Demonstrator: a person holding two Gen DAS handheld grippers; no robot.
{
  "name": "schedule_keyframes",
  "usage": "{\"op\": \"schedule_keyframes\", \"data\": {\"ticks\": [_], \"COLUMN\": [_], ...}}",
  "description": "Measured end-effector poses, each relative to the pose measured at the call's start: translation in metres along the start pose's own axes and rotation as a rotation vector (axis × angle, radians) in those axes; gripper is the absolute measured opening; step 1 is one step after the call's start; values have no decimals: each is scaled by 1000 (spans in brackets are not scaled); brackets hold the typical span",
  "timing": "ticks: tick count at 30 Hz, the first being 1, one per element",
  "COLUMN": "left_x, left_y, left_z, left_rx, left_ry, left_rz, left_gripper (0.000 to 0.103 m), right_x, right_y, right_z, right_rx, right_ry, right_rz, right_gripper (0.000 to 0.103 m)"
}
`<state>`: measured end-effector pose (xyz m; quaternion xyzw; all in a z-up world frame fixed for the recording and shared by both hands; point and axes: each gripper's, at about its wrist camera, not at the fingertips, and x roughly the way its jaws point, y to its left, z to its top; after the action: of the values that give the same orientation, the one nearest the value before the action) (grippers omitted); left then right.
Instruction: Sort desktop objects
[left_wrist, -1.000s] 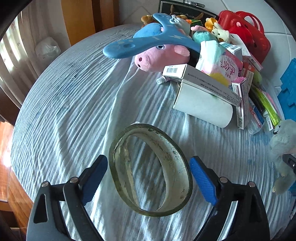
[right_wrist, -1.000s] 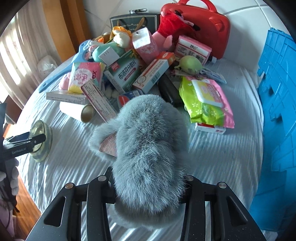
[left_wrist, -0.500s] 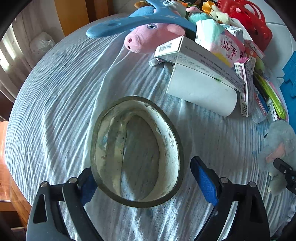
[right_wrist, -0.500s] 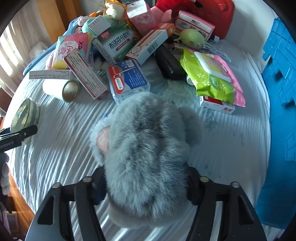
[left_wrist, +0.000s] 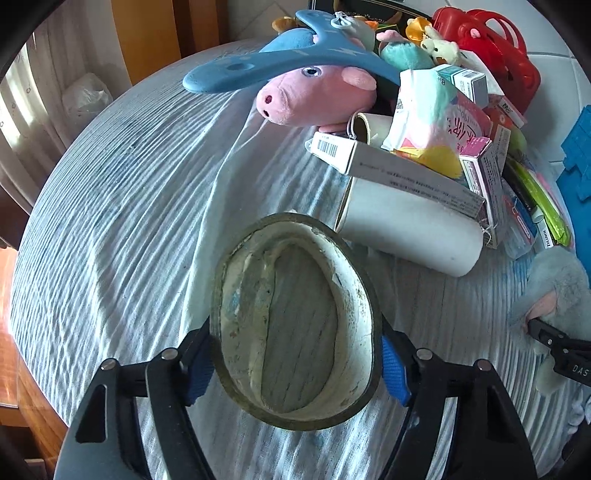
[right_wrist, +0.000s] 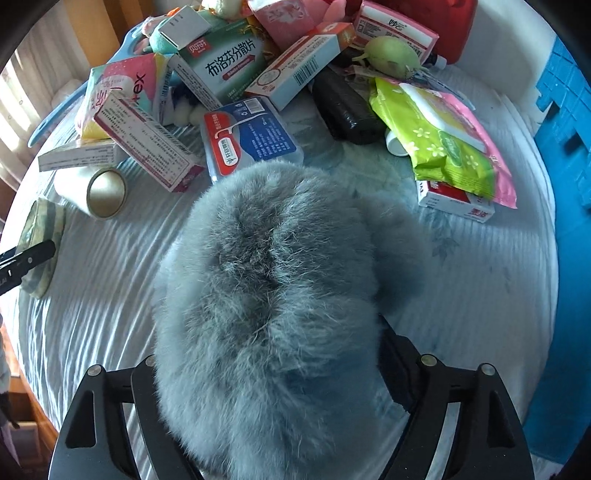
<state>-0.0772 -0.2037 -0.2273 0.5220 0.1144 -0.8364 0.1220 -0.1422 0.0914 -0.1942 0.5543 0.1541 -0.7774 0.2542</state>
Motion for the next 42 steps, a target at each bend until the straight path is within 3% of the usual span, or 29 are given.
{"op": "schedule_keyframes", "data": {"ticks": [2,9,15,20,32,42], "left_x": [-3,-46,-98,-142,-237,-297], "left_y": [-2,-15,-39,-70,-210,-342], "left_z": [-1,0,13,45,67,58], "left_rx": [-5,17,57,116,312,476], "left_ry": [-4,-122,-257,-363,-558,-661], "left_rz": [3,0,-24,-82,-269,-428], "left_gripper": [71,70,70,70,70,70], "right_x": [-6,-42,-106,-162,-306,-391], "right_y": [3,7,3,1,-61,-159], "right_z": [1,7,21,22,0,-57], "right_rx": [-17,-18,-25,-19,79,233], "right_ry": [-22,-119,-291,-427,-745,-860], "right_rz": [-8,-3,-4,-15,-123,-334], "right_gripper": [36,32,31,31,31,31]}}
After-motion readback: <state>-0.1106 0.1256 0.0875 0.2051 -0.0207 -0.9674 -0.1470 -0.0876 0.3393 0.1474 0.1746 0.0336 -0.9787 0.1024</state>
